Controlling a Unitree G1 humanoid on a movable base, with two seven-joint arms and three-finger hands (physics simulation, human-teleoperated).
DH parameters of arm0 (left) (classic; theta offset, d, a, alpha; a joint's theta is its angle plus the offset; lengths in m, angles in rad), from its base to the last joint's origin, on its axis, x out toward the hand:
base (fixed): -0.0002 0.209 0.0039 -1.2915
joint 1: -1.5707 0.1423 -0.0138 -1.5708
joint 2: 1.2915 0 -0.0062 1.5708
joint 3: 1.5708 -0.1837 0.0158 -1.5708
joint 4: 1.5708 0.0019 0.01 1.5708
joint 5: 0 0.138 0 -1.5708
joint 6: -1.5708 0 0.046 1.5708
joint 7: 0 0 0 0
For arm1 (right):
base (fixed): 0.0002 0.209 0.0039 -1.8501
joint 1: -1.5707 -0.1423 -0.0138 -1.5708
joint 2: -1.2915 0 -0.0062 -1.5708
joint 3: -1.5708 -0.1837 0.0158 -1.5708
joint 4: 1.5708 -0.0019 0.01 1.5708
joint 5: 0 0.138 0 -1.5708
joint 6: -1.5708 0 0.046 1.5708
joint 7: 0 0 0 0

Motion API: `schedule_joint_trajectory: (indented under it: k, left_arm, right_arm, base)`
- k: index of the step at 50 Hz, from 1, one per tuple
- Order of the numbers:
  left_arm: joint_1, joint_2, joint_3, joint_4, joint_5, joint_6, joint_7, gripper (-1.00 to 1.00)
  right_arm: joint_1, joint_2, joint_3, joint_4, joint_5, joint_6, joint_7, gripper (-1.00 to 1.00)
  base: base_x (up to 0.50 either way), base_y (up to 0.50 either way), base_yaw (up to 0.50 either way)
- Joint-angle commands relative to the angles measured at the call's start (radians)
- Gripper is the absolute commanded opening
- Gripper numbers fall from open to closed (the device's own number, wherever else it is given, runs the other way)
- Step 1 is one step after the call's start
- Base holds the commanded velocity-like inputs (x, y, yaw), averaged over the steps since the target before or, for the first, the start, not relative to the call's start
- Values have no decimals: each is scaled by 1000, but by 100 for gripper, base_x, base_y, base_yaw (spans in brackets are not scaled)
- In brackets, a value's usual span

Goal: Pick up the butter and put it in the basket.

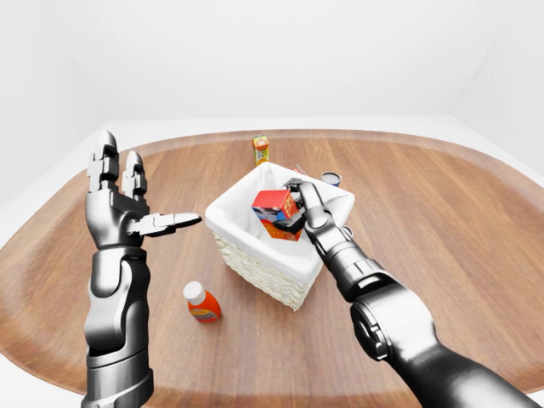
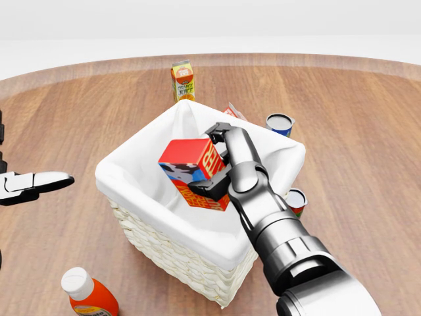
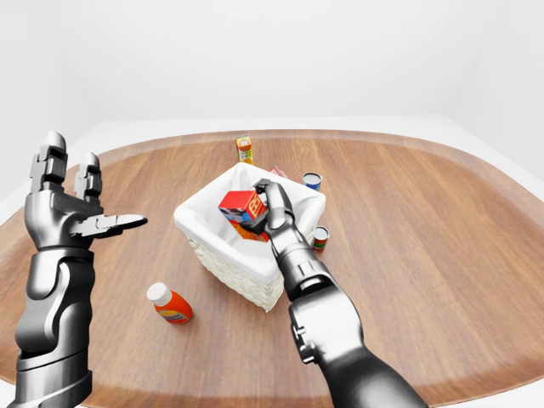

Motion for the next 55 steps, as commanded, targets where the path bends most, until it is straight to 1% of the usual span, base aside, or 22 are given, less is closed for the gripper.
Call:
schedule_joint_trajectory:
  k: [1,2,3,4,5,6,23,32,38,50,55]
  left_arm:
    - [2,0,2,2,-2,0,-1,100]
    - [2,0,2,2,-2,0,-1,100]
    - [3,0,2,2,-2,0,-1,100]
    - [3,0,2,2,-2,0,-1,100]
    - [4,0,2,3,-2,0,-2,100]
    - [5,0,2,3,-1,0,-2,100]
    - [11,-3,2,0,0,0,-2,100]
    - [9,-3,1,3,0,0,-2,100]
    - [8,-2,2,0,-2,0,-1,100]
    - [7,-3,-1,-28,-3,0,4,100]
    - [8,-2,1,-42,-4,0,3,100]
  right_arm:
    - [-26,2,-20,-9,26,0,-28,-52]
    - [-26,2,-19,-9,26,0,-28,-52]
    - [-25,3,-19,-11,27,0,-29,-18]
    - [-25,3,-19,-11,27,0,-29,-18]
    - [-24,3,-19,-14,29,0,-29,51]
    - [-23,4,-19,-16,29,0,-29,100]
    - [-5,12,-7,-62,31,0,-26,100]
    - [19,17,5,-141,27,0,-8,100]
    - [68,19,19,-285,21,0,22,100]
    - [226,9,45,-720,-12,0,119,100]
    - [275,7,50,-830,-28,0,149,100]
  base:
    - [0,0,0]
    - [0,0,0]
    - [0,0,0]
    - [0,0,0]
    - [0,0,0]
    - [0,0,0]
    - [0,0,0]
    - [0,0,0]
    - [0,0,0]
    - [0,0,0]
    - [0,0,0]
